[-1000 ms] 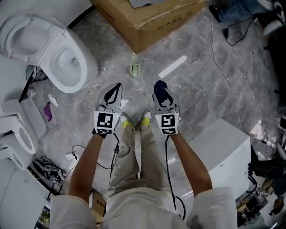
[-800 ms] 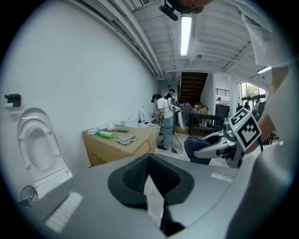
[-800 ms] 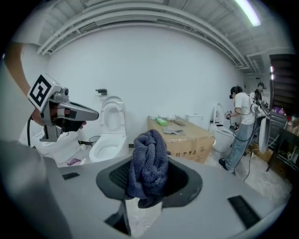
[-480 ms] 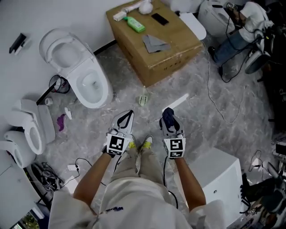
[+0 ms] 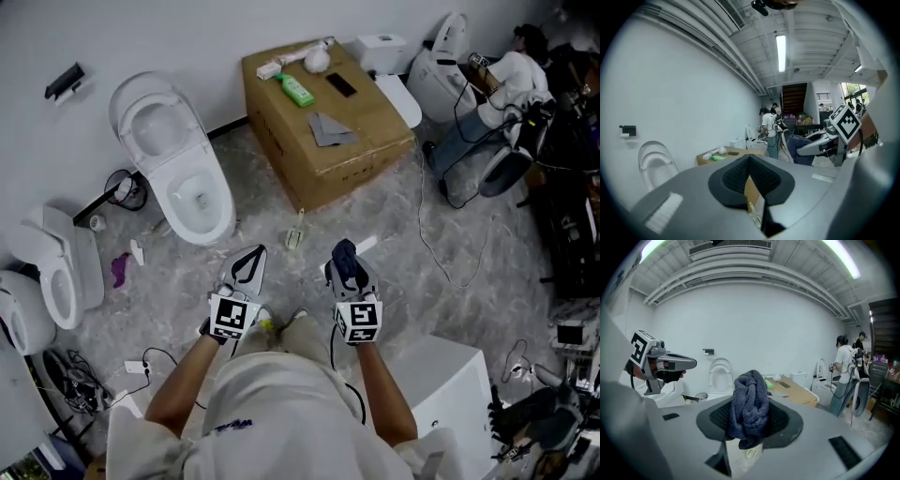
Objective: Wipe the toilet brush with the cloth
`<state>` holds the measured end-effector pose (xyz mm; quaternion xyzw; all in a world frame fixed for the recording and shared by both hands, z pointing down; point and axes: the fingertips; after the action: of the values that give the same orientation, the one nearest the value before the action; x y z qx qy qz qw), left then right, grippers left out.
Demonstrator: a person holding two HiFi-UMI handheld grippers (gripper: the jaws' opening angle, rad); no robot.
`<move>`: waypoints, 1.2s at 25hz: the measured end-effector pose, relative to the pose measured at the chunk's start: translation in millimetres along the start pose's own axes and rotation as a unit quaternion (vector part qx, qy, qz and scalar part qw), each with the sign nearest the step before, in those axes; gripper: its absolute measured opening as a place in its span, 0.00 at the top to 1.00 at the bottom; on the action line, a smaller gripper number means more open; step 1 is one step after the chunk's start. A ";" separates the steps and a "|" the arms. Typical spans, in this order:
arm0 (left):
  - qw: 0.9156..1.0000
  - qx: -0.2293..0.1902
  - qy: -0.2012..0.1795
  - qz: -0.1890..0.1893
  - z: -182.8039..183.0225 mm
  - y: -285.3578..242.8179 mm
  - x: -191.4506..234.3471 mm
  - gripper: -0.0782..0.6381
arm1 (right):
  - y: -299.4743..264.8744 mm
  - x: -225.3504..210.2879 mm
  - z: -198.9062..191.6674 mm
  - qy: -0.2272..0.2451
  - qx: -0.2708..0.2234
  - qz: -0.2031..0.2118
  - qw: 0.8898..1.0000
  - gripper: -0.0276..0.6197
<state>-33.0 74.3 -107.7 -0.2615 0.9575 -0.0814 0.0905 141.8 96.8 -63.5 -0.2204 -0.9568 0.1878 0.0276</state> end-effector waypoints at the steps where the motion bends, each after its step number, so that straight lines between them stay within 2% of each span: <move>1: 1.000 -0.005 0.001 0.004 4.0 4.4 5.0 0.89 | 3.2 1.5 7.6 0.003 -0.006 -0.006 1.000 0.71; 5: 0.999 -0.016 0.031 0.022 17.8 20.5 17.8 0.89 | 17.2 14.6 29.8 0.004 -0.026 -0.018 0.999 0.71; 8: 0.998 -0.018 0.053 0.014 31.1 29.1 15.7 0.89 | 19.9 29.0 48.0 0.018 -0.039 -0.018 0.999 0.71; 14: 0.998 -0.057 0.031 -0.022 66.1 34.8 1.7 0.89 | 18.0 41.4 76.6 0.026 -0.066 -0.014 0.997 0.72; 18: 0.997 -0.065 0.042 -0.018 75.1 41.6 13.4 0.89 | 27.2 47.6 85.4 0.032 -0.075 -0.014 0.997 0.72; 22: 0.996 -0.083 0.037 -0.013 90.9 46.1 16.2 0.89 | 43.0 43.7 97.0 0.037 -0.087 -0.023 0.995 0.72; 26: 0.995 -0.079 0.062 -0.004 95.4 50.1 21.2 0.89 | 50.4 41.3 102.0 0.045 -0.091 -0.022 0.995 0.73; 30: 0.995 -0.082 0.059 0.002 99.1 53.6 27.3 0.89 | 49.5 42.6 109.7 0.047 -0.096 -0.020 0.994 0.73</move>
<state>-60.9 95.0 -218.4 -0.2606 0.9652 -0.0173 0.0127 108.9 118.4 -185.0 -0.2119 -0.9721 0.0841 0.0549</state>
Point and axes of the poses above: the fingertips, and each gripper's own axes: y backward along the fingers, x to its left, z out of its top, and after that the axes turned 8 degrees about z, right-handed
